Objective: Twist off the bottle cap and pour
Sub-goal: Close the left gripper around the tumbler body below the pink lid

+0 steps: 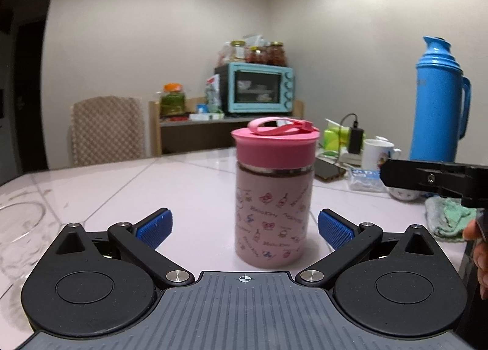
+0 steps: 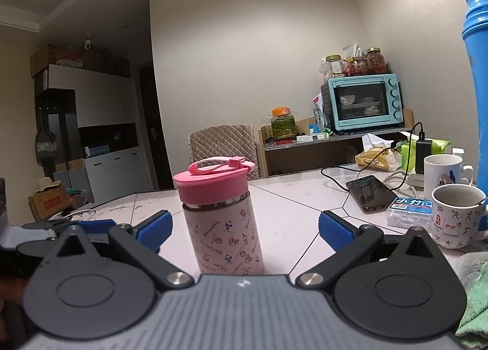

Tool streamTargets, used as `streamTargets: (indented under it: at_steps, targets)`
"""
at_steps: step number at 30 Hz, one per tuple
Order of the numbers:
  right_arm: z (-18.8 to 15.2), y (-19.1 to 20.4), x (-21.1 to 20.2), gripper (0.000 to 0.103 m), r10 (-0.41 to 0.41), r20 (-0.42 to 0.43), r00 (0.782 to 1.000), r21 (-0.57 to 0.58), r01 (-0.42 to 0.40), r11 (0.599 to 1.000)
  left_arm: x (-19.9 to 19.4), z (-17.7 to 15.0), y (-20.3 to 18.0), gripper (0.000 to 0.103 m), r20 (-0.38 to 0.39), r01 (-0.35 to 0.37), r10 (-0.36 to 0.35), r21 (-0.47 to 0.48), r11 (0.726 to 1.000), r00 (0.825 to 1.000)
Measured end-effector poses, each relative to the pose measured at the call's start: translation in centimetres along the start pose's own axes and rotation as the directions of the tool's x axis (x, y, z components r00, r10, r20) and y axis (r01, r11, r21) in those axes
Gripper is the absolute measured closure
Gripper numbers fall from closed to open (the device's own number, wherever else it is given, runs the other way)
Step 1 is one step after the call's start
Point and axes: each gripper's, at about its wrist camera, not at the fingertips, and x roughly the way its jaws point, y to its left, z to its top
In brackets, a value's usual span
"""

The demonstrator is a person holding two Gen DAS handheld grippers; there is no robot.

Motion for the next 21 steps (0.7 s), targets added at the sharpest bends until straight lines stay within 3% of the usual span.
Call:
streamTargets:
  at_steps: [8, 21]
  targets:
    - [1.0, -0.7, 0.7, 0.0, 0.015, 0.003, 1.0, -0.008, -0.015, 1.0, 2.4, 0.6, 0.1, 0.0, -0.01, 0.136, -0.136, 0.044, 0.99, 0.991]
    - [1.5, -1.9, 2.7, 0.0, 0.11, -0.041, 0.993, -0.018, -0.111, 0.994, 7.1, 0.7, 0.7, 0.0, -0.052, 0.231, -0.227, 0.09, 0.969, 0.973]
